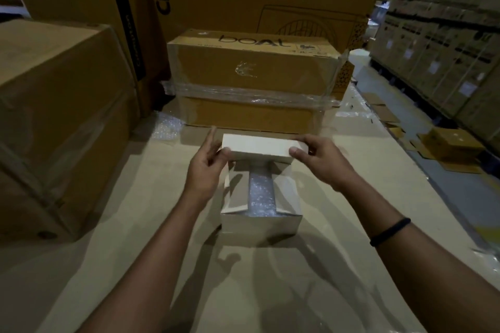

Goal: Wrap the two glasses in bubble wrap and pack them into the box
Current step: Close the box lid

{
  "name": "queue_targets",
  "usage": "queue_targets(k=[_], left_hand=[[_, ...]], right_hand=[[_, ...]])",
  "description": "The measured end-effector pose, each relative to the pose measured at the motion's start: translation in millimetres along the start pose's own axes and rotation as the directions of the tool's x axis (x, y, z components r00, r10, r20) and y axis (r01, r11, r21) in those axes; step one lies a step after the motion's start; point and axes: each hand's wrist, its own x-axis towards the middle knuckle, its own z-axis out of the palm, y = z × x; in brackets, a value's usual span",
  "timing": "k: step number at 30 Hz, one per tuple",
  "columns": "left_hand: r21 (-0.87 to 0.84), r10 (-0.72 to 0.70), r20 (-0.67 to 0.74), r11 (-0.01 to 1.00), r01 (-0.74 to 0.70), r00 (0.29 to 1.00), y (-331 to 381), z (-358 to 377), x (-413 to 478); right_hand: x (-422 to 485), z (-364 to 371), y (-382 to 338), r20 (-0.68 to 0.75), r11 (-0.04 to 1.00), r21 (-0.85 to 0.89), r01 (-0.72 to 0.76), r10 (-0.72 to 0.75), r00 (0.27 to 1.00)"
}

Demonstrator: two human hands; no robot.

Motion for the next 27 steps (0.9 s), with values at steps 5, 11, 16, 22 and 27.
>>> queue_targets(k=[5,11,16,22,27], left_hand=[[0.080,0.020,0.005,0.997,-0.021,1.000,-12.3,-15.2,-14.3],[0.115,0.009,-0.057,0.993,-0.002,0.998,-44.0,-18.2,-49.4],[0.211,-0.005,-0.057,0.977,0.017,0.998,-64.1,-19.9,-58.6],[0.296,0.023,-0.047,0.955,-0.008,0.999,-69.6,-18.9,-62.3],[0.494,0.026,0.065,0.868,-0.055,0.998,-49.9,-19.0,-35.9]], right_hand=[[-30.6,18.3,26.9,-0.008,0.994,0.036,0.104,-0.104,0.995],[-60.9,49.8,60.9,-0.012,0.980,0.101,0.169,-0.169,0.986],[-68.9,65.8,80.1,-0.022,0.978,0.067,0.199,-0.198,0.980],[-73.0,73.3,85.9,-0.031,0.971,0.018,0.240,-0.239,0.970],[-53.7,63.4,69.9,0.025,0.980,-0.082,0.183,-0.182,0.983]])
